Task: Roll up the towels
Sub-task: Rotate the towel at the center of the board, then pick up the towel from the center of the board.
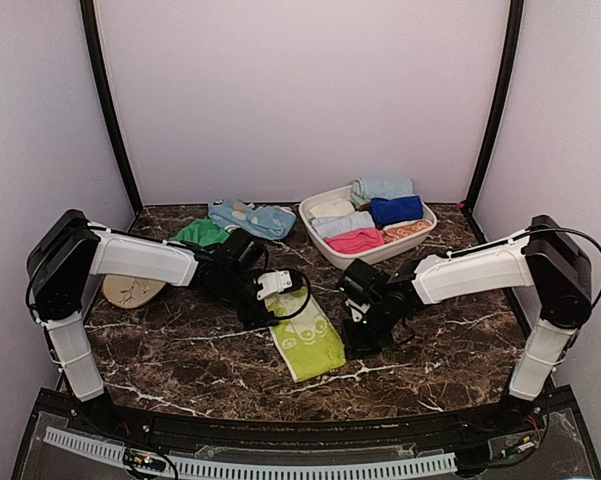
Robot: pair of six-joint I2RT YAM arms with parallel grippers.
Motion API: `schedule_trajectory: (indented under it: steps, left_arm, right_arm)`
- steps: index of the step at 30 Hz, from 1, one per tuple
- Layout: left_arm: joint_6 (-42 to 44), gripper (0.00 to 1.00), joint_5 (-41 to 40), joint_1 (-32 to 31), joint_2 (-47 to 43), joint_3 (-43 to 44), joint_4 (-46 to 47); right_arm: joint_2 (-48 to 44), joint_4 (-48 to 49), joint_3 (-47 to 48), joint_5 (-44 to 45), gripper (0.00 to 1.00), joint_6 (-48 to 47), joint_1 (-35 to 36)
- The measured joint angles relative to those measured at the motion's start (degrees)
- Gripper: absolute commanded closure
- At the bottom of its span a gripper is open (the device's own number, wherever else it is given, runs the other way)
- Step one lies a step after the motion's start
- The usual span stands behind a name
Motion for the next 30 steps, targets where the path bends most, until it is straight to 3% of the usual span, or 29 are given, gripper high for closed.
schedule_trajectory:
  steps: [8,13,19,24,30]
  left_arm:
    - [-0.50,0.14,-8.48,5.20,5.25,3.82,6.58]
    - [0.94,0.09,-7.34,8.94,3.65,5.01,7.04]
    - [4.85,0.11,3.43,8.11,-6.45,4.85,-2.19]
    - [9.38,0.19,12.37,3.23,-16.37,-1.20,-9.57]
    - [9.70,0.26,18.32,-3.63,-18.23,-9.14,-13.51]
  right_arm:
    - [1.75,2.45,1.44,-2.03,0.83,3.34,6.84]
    - [3.43,2.49,3.78,-3.13,0.82,3.28,8.07]
    - [1.86,-0.85,7.39,-3.78,0.81,0.68,2.47]
    - [2.03,-0.83,17.53,-6.84,0.81,-2.19,-6.51]
    - [15.17,2.64,34.47,-11.06,0.83,-4.37,-9.62]
